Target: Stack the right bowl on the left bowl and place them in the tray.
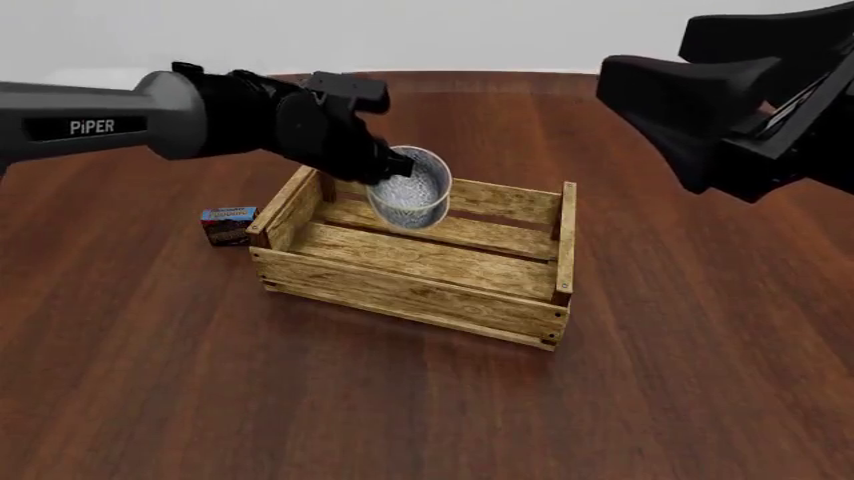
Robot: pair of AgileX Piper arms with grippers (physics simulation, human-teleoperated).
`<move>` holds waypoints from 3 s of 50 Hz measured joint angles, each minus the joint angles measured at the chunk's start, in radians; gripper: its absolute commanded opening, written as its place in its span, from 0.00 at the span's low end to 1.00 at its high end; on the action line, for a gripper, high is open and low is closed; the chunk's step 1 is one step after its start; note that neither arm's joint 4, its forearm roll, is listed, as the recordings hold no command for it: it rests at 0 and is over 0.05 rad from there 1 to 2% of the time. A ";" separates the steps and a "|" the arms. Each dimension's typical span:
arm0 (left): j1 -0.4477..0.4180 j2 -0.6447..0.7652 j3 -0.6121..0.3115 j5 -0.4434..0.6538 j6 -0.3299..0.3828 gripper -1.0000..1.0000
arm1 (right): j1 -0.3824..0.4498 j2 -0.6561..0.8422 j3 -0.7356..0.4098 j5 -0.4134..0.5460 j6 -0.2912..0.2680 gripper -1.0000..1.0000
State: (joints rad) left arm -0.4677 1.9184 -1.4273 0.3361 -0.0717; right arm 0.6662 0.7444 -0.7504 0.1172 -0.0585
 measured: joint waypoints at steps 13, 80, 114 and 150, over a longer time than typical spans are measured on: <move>-0.006 0.045 -0.008 -0.013 -0.014 0.00 | -0.001 -0.006 0.000 0.003 -0.001 1.00; -0.002 0.159 -0.018 -0.056 -0.034 1.00 | -0.004 -0.027 -0.003 0.016 -0.008 1.00; -0.006 0.018 0.065 -0.052 0.000 1.00 | 0.006 -0.025 -0.002 0.016 -0.015 1.00; 0.048 -0.305 0.371 -0.181 0.019 1.00 | 0.000 0.001 0.001 0.002 -0.020 1.00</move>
State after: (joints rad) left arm -0.4195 1.6139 -1.0559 0.1546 -0.0530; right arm 0.6665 0.7459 -0.7495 0.1190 -0.0789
